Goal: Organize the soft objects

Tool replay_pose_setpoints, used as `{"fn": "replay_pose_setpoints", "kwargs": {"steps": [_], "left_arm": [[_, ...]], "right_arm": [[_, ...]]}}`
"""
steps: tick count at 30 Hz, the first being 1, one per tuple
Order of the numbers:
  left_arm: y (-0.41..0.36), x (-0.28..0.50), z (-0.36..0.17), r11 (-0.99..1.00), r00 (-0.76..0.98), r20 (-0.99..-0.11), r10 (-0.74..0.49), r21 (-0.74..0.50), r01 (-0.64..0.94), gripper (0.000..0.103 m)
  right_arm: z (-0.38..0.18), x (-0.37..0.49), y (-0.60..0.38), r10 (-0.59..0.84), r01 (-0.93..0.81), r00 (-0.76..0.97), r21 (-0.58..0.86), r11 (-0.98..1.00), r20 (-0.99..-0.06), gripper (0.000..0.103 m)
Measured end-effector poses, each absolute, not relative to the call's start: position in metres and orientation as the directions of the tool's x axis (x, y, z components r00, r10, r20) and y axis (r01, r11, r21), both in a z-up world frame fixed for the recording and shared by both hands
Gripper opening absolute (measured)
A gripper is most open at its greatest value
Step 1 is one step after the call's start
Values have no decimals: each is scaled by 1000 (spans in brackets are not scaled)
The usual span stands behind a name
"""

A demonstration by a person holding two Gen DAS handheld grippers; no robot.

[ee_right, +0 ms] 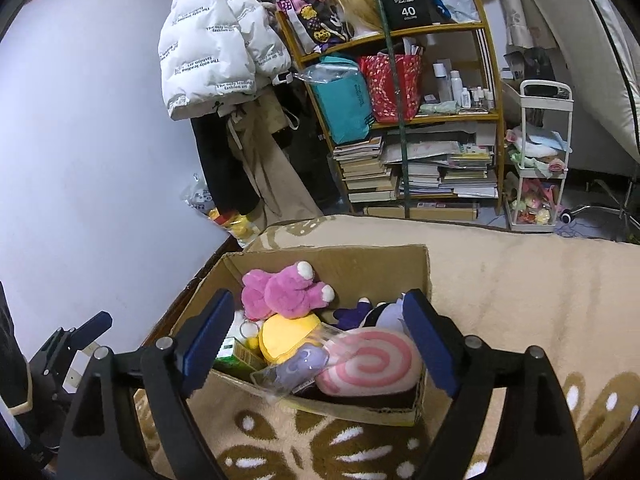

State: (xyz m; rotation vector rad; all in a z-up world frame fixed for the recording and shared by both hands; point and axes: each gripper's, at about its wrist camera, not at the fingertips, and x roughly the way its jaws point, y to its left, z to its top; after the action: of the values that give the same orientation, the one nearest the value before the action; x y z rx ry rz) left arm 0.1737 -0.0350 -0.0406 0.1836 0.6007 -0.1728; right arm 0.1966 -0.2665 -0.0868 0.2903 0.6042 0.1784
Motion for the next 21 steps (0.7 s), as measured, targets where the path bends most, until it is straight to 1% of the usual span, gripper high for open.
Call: {"fn": "replay_pose_setpoints", "kwargs": {"steps": [10,12,13,14,18,21], "left_arm": [[-18,145,-19,978,831,-553,-54,139,156,88],[-15,137,-12,978,837,-546,-49,143,151,89],[-14,134,-10,978,838,-543,-47,145,149,89],[-12,129,-6,978,839,-541,-50,144,151,90],[-8,114,4,980,844,-534,-55,134,149,91],[-4,101,12,981,852,-522,-53,133,142,97]], "right_arm": [[-60,155,-277,201,-56,835,284,957,-512,91],[-51,145,-279,190,-52,842,275,960,-505,94],[-47,140,-280,185,-49,845,271,961,-502,102],[-44,136,-280,177,-45,851,268,962,-495,103],[-34,116,-284,155,-36,861,246,969,-484,103],[-28,100,-286,143,-28,863,238,971,-484,103]]}}
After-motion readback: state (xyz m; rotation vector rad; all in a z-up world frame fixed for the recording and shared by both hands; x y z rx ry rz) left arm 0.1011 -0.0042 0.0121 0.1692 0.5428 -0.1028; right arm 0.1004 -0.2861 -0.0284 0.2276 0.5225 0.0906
